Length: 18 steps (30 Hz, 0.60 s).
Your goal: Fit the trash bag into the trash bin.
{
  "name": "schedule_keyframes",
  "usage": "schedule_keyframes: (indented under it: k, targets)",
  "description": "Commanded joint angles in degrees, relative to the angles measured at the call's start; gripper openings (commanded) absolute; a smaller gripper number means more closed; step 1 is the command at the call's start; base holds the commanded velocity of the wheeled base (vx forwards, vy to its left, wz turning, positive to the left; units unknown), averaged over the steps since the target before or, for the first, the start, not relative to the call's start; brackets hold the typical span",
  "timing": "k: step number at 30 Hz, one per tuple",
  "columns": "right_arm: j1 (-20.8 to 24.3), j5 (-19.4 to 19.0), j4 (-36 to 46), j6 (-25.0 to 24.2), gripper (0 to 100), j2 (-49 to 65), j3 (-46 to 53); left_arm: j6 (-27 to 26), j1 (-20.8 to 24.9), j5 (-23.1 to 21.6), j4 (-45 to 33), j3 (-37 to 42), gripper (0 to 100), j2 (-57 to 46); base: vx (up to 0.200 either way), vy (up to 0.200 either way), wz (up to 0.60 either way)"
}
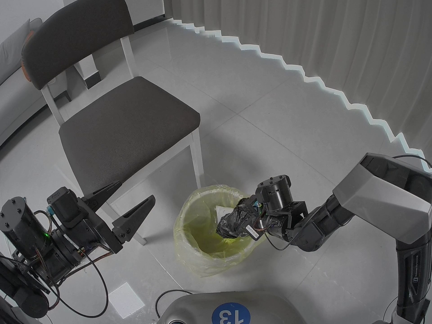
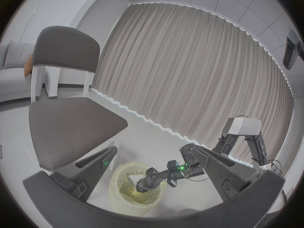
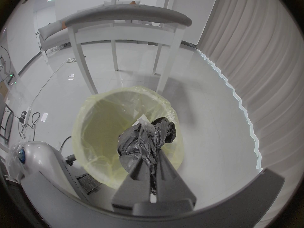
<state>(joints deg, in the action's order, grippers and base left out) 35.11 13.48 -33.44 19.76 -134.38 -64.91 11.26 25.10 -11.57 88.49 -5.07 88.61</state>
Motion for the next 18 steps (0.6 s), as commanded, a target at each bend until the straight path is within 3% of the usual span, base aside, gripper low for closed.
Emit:
schedule_keyframes:
  k: [1,7,18]
  targets:
    - [0.75,-0.04,-0.05,0.01,0,-0.89,-0.21,-0.01,-0.05,0.06,0.1,-0.03,100,0.24,0.0,0.0,0.0]
    - [5.5,0.05,0.57,0.1,0,-1.15,1.02,-0.01,0.04,0.06,0.1,0.06,100,0.24,0.0,0.0,0.0]
    - [7.87,0.05,0.66,0.19,0,-3.26,4.01,-0.1,-1.02,-0.03,0.1,-0.29,100,-0.28,0.0,0.0,0.0]
